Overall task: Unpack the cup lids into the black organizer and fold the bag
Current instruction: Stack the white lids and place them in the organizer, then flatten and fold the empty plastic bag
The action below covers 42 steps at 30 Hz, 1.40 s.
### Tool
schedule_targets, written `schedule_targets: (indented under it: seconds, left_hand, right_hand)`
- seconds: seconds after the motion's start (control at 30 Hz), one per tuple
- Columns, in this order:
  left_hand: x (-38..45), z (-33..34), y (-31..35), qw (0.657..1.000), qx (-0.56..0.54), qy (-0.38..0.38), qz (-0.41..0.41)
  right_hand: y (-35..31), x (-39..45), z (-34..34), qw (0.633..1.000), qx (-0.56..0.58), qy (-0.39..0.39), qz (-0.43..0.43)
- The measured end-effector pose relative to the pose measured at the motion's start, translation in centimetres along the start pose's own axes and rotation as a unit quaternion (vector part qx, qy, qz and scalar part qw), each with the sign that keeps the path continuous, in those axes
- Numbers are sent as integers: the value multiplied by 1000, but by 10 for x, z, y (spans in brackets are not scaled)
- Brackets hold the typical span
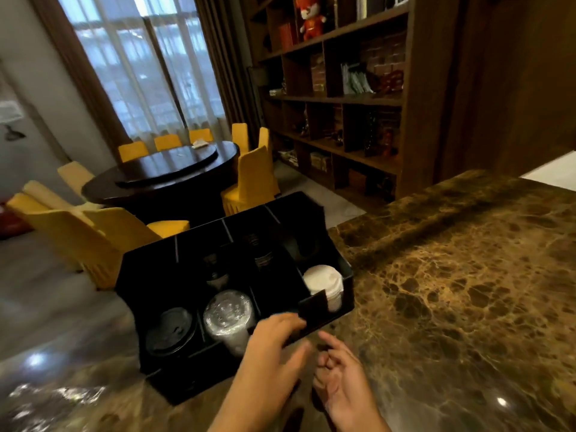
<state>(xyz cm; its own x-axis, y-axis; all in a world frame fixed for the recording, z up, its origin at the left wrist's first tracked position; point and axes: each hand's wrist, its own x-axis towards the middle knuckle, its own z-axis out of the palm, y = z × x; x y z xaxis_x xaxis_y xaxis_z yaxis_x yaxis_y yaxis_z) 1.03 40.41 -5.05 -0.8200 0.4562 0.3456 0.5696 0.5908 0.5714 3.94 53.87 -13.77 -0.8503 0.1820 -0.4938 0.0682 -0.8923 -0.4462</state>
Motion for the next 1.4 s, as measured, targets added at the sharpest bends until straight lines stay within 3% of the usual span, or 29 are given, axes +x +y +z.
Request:
schedule_targets:
  seconds: [0.1, 0.2, 0.33, 0.43, 0.57, 0.63, 0.7, 0.83, 0.93, 1.07, 1.27, 1.4]
  left_hand:
    - [-91, -33, -24, 990, -61, 82, -95]
    - [-167, -68, -52, 949, -58, 220, -219]
    - [-248, -126, -79, 857, -102, 379, -332]
    - [-300, -164, -99, 777, -147, 473, -389]
    - [-363, -200, -139, 640, -258, 565, -452]
    - [-379, -223, -162, 613, -277, 581, -458]
    - [-375, -245, -185, 629, -259, 575, -454]
    - [-305, -300, -215, 733, -146, 545, -380]
    - [-238, -331, -230, 775, -91, 482, -398]
    - [-203, -344, -257, 775, -74, 449, -438]
    - [-208, -356, -284, 765, -79, 473, -429]
    - [-194, -368, -292, 786, -36, 406, -465]
  right_hand:
    - [4, -2, 3, 1000, -30, -3, 1]
    - [25, -8, 16, 997, -71, -35, 14]
    - [100, -38, 52, 978, -167, -106, 71]
    - [151, -67, 73, 939, -295, -157, 82]
    - [209, -96, 105, 873, -447, -183, 66]
    - [237, -111, 120, 857, -483, -173, 58]
    - [263, -124, 130, 854, -493, -156, 64]
    - [309, -135, 138, 870, -481, -102, 34]
    - [328, -133, 137, 885, -452, -94, 66]
    - [344, -131, 144, 879, -453, -116, 97]
    - [356, -119, 157, 906, -419, -50, 23]
    - [363, -117, 151, 918, -394, -35, 34]
